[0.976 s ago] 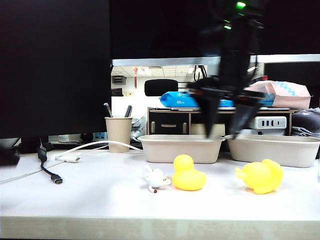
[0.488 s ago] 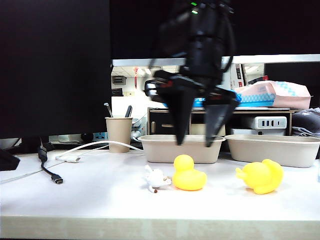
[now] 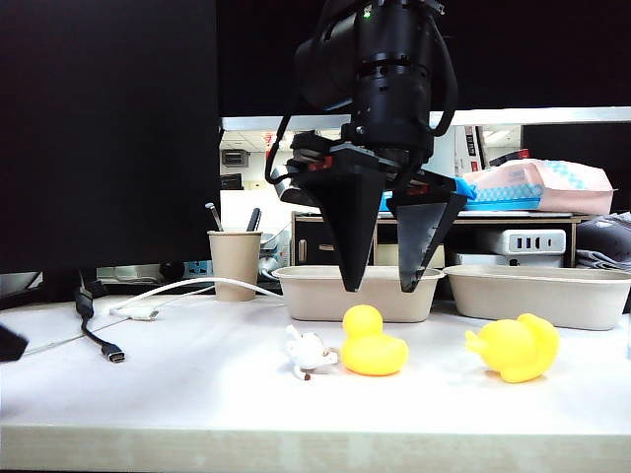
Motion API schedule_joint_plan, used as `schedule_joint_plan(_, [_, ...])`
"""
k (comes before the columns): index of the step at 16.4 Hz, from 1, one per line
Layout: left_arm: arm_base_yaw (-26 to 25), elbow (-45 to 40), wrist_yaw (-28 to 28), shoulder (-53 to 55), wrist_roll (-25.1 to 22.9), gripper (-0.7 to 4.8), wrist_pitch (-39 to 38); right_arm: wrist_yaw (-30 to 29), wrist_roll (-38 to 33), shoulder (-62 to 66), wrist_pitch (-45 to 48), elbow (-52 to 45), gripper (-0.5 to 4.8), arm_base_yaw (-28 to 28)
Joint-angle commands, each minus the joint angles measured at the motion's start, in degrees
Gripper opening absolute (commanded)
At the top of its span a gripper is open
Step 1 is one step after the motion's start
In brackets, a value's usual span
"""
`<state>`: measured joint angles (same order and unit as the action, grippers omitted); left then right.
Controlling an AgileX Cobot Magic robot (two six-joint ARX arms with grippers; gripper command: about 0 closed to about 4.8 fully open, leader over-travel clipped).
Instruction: Put the dolls with similar colors into the same paper box, while dolls with different colors go into separate paper boxes.
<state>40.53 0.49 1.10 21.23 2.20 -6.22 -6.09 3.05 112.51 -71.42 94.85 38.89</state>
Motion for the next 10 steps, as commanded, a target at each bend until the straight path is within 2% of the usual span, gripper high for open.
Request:
schedule_joint_plan(1, [-1.2, 0.0, 0.1, 0.6, -0.2, -0.05, 0.7, 0.0, 0.6, -0.3, 1.5, -3.1, 4.78, 0.1])
schedule_joint_plan(10, [-1.2, 0.0, 0.2, 0.6, -0.2, -0.05, 0.7, 0.0, 0.6, -0.2, 10.4, -7.4, 4.77, 0.8])
